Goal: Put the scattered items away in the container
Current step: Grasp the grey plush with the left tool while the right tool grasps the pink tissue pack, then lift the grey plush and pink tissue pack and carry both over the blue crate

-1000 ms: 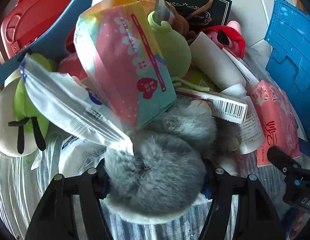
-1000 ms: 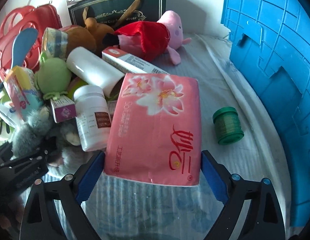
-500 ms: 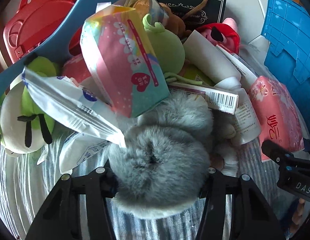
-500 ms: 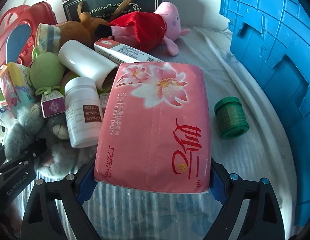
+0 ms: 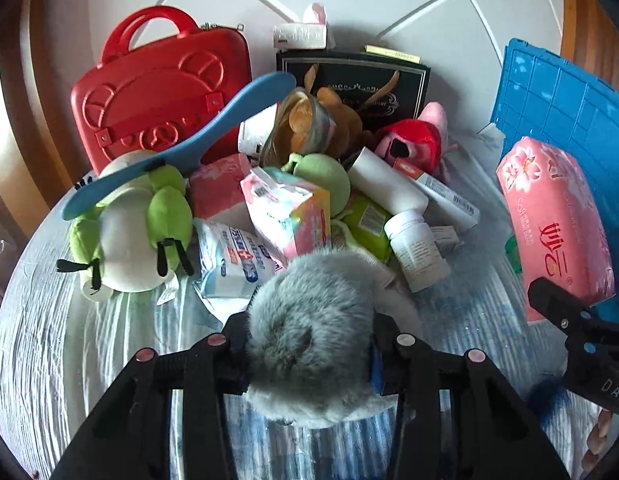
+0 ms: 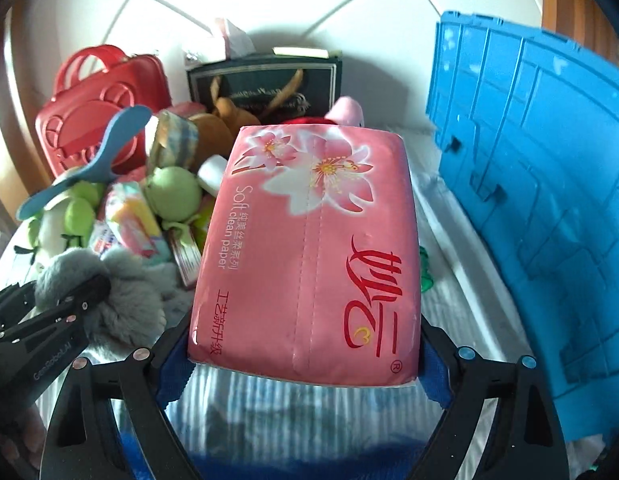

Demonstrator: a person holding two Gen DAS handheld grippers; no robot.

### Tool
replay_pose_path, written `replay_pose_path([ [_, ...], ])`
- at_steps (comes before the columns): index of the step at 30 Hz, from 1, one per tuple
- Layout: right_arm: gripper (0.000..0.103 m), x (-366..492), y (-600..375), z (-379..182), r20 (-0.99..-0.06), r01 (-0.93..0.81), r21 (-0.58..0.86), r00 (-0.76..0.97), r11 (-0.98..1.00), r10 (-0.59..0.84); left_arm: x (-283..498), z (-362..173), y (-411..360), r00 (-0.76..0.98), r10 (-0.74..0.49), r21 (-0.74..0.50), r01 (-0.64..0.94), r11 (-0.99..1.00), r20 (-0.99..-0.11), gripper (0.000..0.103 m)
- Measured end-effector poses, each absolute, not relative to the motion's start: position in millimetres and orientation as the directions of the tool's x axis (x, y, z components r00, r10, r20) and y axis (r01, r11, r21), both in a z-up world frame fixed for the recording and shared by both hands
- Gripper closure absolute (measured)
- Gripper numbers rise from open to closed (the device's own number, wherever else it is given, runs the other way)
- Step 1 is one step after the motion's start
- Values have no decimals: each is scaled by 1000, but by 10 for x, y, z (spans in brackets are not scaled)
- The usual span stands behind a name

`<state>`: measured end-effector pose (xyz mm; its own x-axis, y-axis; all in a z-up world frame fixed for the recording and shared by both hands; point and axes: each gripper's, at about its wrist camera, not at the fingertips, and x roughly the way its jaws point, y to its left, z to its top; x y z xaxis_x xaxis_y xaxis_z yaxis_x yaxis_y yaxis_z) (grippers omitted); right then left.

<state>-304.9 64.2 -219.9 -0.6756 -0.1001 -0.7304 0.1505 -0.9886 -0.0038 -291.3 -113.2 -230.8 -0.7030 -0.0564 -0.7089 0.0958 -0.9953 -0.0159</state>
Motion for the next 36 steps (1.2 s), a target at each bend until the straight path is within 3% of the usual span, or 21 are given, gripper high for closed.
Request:
replay_pose_path([
  [4,11,-2838,600,-2061,-709,161,1,-696,-987,-114,-2732,-2057,-1094,-742,-66,-1,89,-996,-667,69],
  [5,11,-2810,568,-2027,-704,163,0,-701,-987,-115,-2709,-2008,-1088,-750,-66,2,86,-996,-658,78],
  [6,11,-2757,552,-1984,-697,166,0,-707,-986,-119,-2667,-1961,-1094,-756,-61,1,79,-997,-651,98],
  [13,11,-2540,455,-1753,-666,174,-11,-736,-985,-122,-2506,-1872,-1081,-753,-53,13,59,-998,-655,100],
  [17,11,-2445,465,-1804,-681,176,-7,-722,-984,-125,-2397,-2009,-1157,-706,-6,-48,57,-997,-709,99],
  [19,11,-2373,489,-1879,-694,182,3,-708,-983,-133,-2345,-2138,-1229,-668,38,-102,57,-993,-743,97],
  [20,11,-2342,488,-1921,-700,184,7,-701,-983,-137,-2315,-2212,-1258,-652,45,-114,63,-991,-757,90],
  [22,11,-2277,483,-2024,-714,191,10,-686,-982,-141,-2240,-2367,-1305,-634,35,-111,82,-990,-773,67],
  [23,11,-2256,474,-2079,-722,196,13,-677,-981,-144,-2197,-2432,-1327,-631,27,-112,95,-989,-775,49],
  [24,11,-2235,463,-2132,-729,202,16,-668,-979,-149,-2157,-2484,-1349,-632,22,-116,108,-987,-775,39],
  [31,11,-2178,351,-2448,-770,238,37,-612,-970,-180,-2049,-2731,-1341,-604,47,-127,90,-988,-795,34],
  [36,11,-2193,293,-2655,-801,249,36,-572,-968,-177,-2165,-3138,-1271,-513,23,-85,98,-992,-858,34],
])
